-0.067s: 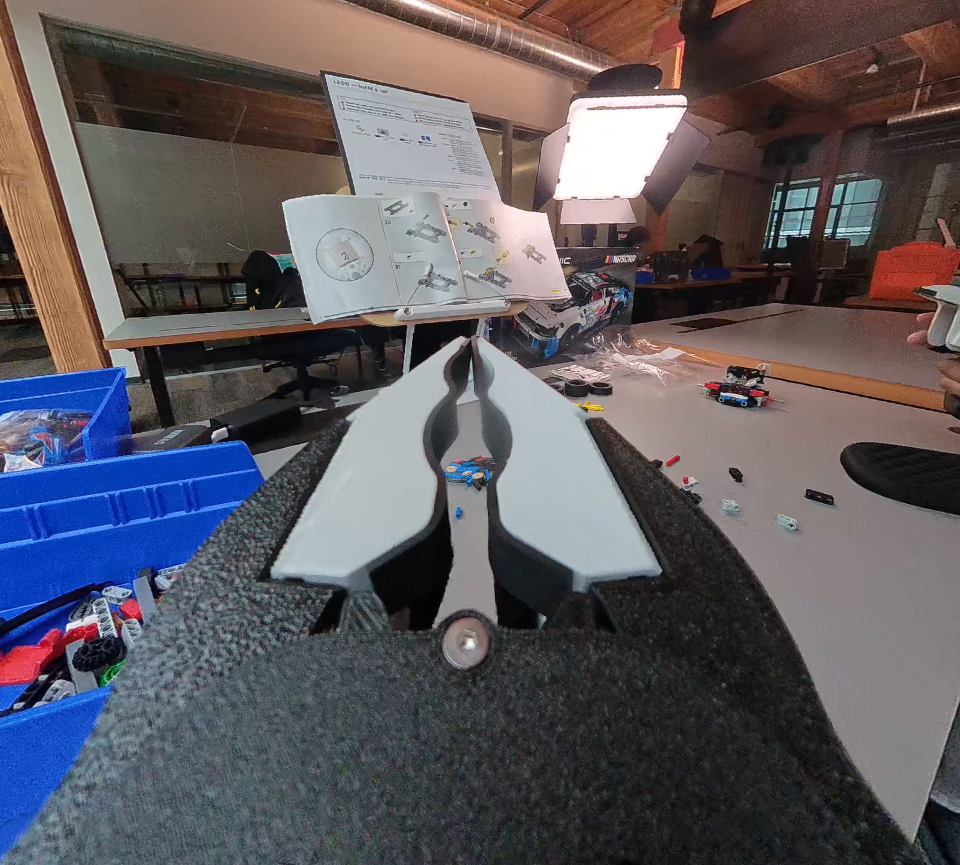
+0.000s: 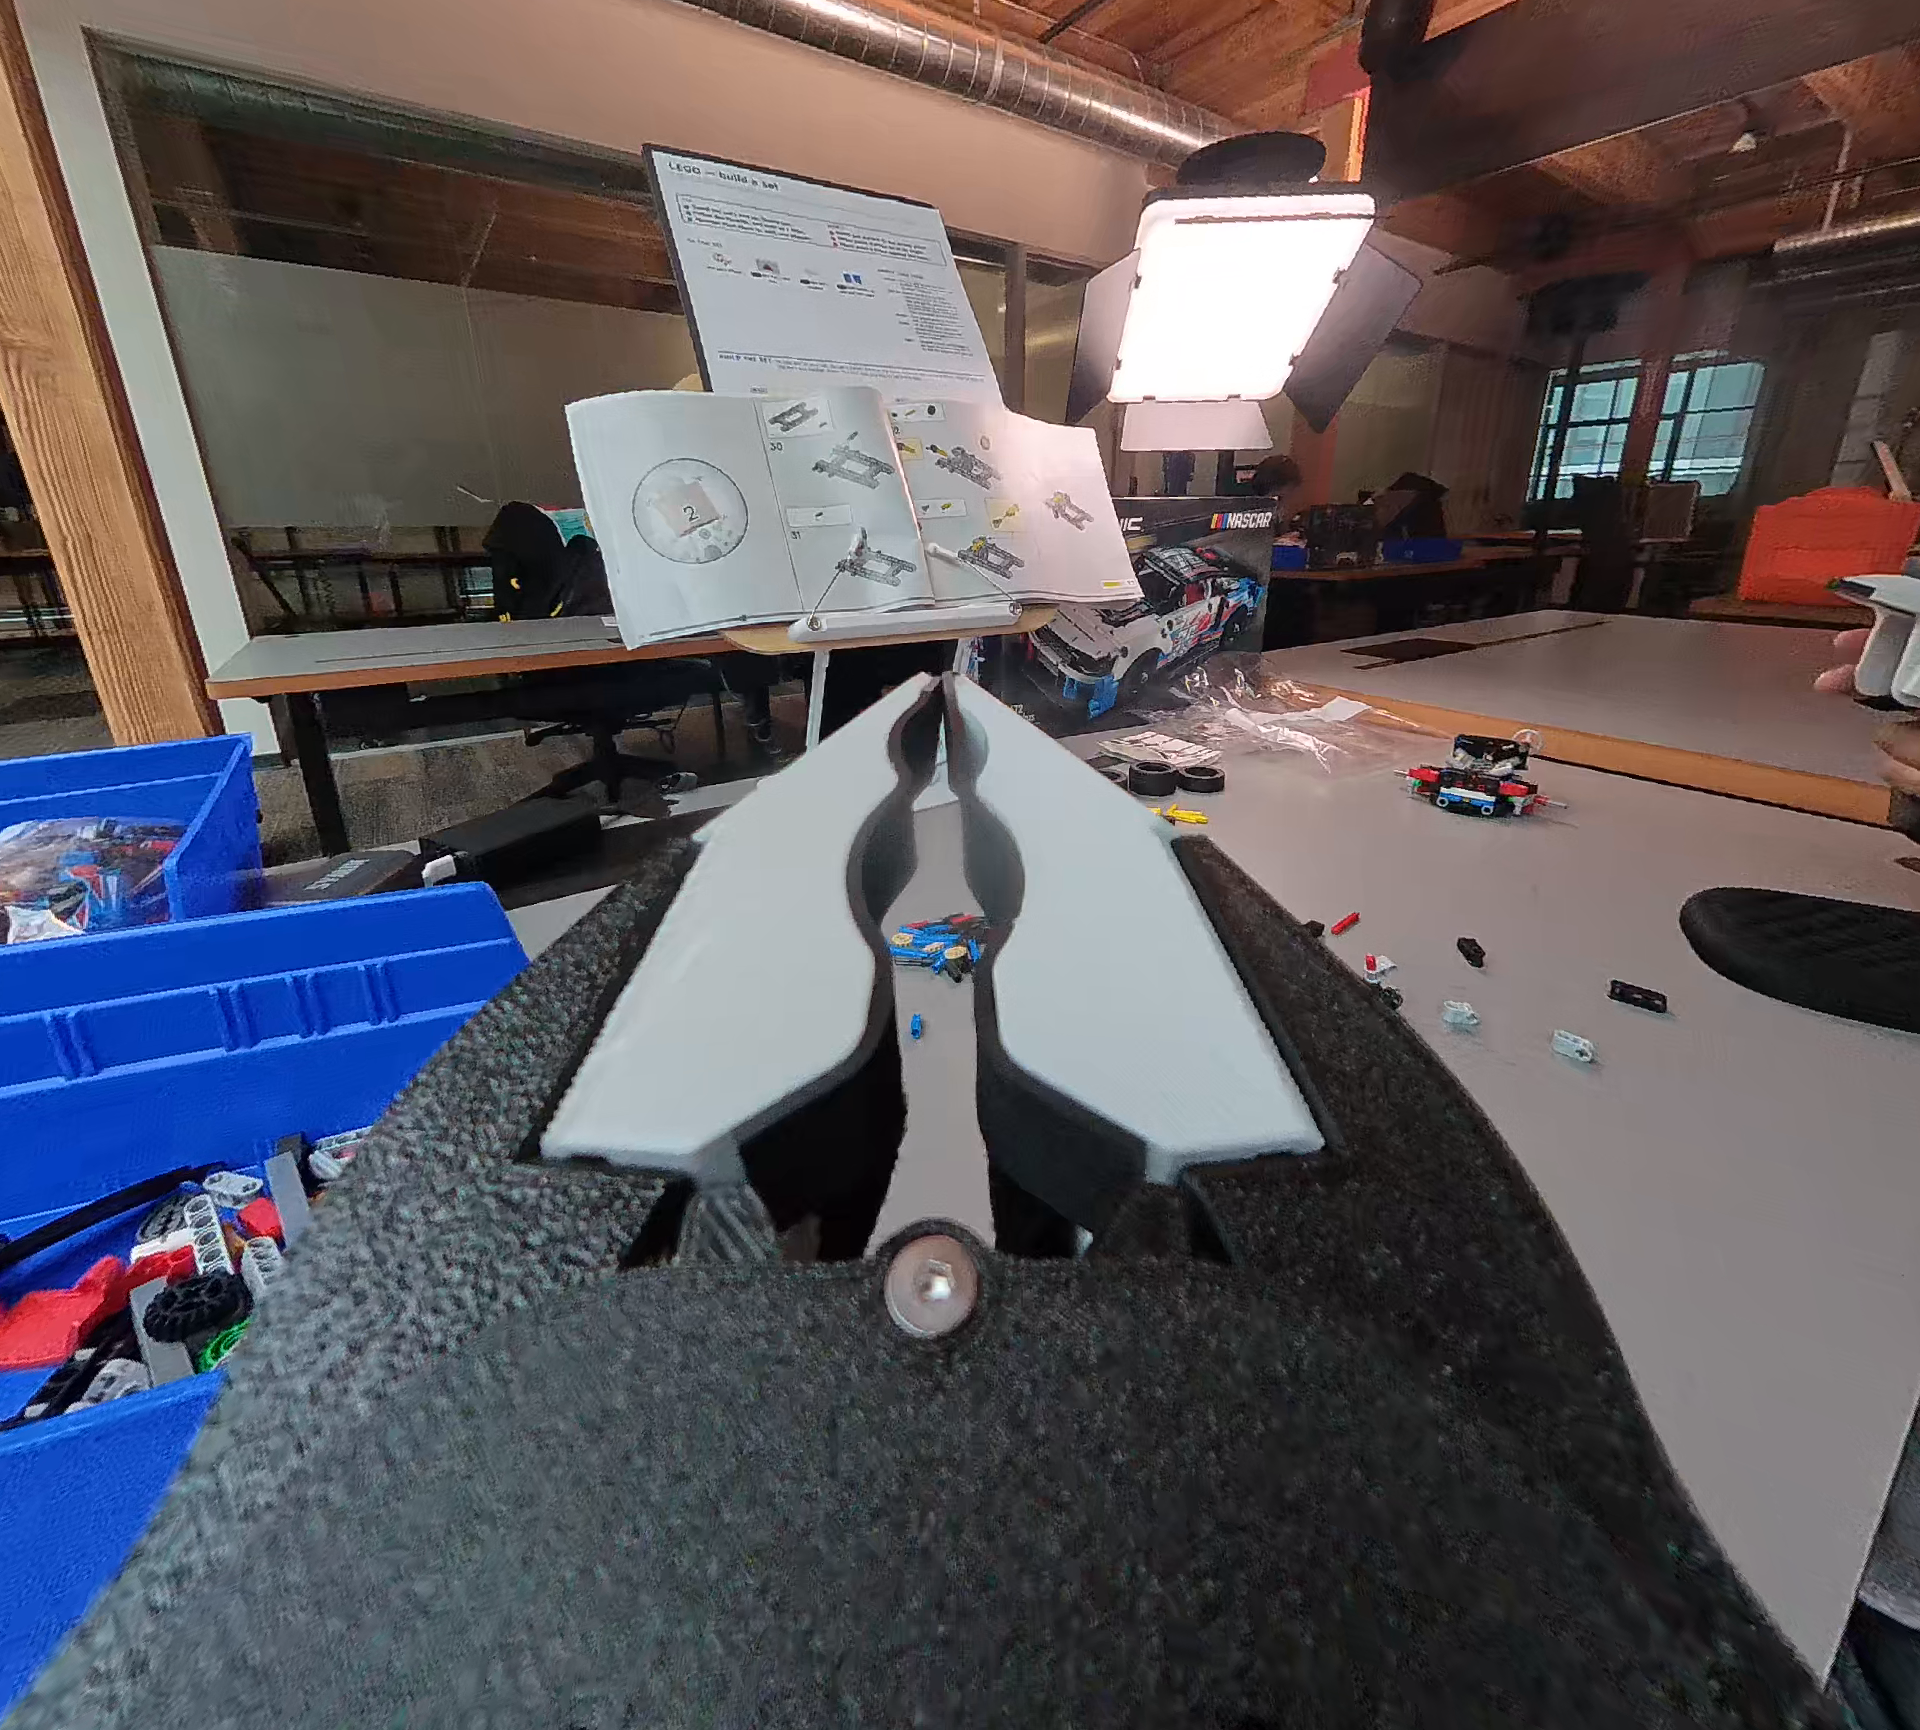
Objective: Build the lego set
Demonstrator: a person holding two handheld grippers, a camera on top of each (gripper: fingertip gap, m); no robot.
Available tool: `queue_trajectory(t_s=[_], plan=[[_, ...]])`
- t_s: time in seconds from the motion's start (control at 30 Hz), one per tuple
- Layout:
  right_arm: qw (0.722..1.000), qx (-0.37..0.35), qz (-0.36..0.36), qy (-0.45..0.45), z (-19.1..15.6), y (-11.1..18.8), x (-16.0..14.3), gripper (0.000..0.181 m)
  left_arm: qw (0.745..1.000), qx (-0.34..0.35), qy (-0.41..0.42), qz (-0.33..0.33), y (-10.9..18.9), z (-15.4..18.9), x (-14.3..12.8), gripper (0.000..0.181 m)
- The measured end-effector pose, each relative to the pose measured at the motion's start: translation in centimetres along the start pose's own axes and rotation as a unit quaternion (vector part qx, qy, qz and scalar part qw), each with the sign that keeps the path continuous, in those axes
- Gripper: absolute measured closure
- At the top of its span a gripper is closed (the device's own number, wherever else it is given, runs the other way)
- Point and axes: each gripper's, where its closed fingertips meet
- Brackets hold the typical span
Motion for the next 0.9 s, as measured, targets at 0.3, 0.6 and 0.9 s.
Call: queue_trajectory(t_s=[0.3,0.6,0.9], plan=[[0.999,-0.01,-0.027,-0.026,-0.4,-1.2,-0.9,0.181,0.998,-0.005,0.002,-0.065,-3.3,0.9,-2.1,0.181],[0.985,-0.038,-0.168,-0.002,-10.7,-16.5,-6.7,0.181,0.94,0.053,-0.157,-0.297,-22.3,3.9,-12.8,0.181],[0.966,-0.134,-0.218,-0.026,-16.1,-25.4,-15.6,0.181,0.912,0.183,-0.147,-0.337,-33.1,3.5,-20.3,0.181]])
Point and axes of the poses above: each gripper's, where its closed fingertips meet, y back along the fingers, x out of its top, z = x × y across the jaws, and after that the axes turned 15 degrees about -y, right-handed
